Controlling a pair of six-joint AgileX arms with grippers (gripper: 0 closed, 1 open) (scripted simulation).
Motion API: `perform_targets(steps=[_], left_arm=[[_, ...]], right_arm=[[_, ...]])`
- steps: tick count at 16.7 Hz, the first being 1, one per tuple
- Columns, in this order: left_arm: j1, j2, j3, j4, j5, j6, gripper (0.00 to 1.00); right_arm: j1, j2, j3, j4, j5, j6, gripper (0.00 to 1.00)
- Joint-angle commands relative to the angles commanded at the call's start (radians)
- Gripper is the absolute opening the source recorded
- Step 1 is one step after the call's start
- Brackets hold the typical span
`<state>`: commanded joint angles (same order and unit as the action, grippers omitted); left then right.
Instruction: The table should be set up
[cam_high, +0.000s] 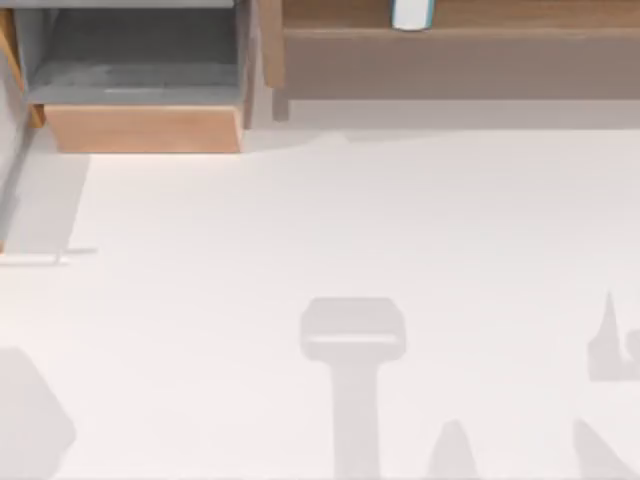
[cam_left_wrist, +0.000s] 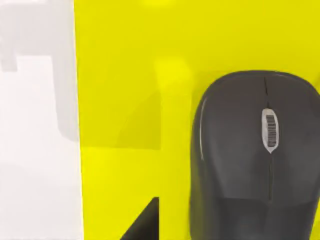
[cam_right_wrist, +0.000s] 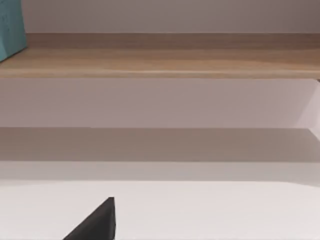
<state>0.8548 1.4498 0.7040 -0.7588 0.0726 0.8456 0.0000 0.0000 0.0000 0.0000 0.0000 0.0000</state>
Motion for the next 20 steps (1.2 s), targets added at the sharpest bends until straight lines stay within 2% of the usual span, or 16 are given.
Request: perform_targets(steps=[12, 16, 20], left_arm=[[-0.001, 0.001, 0.002, 0.03, 0.011, 0.009, 1.0], [-0.008, 0.017, 0.0, 0.203, 0.071, 0.064, 1.0], [-0.02, 0.063, -0.021, 0.498, 0.168, 0.157, 1.0]], right_arm=[[0.0, 0.0, 0.0, 0.0, 0.0, 0.0, 1.0], [0.0, 0.0, 0.0, 0.0, 0.0, 0.0, 1.0], [0.0, 0.0, 0.0, 0.0, 0.0, 0.0, 1.0]])
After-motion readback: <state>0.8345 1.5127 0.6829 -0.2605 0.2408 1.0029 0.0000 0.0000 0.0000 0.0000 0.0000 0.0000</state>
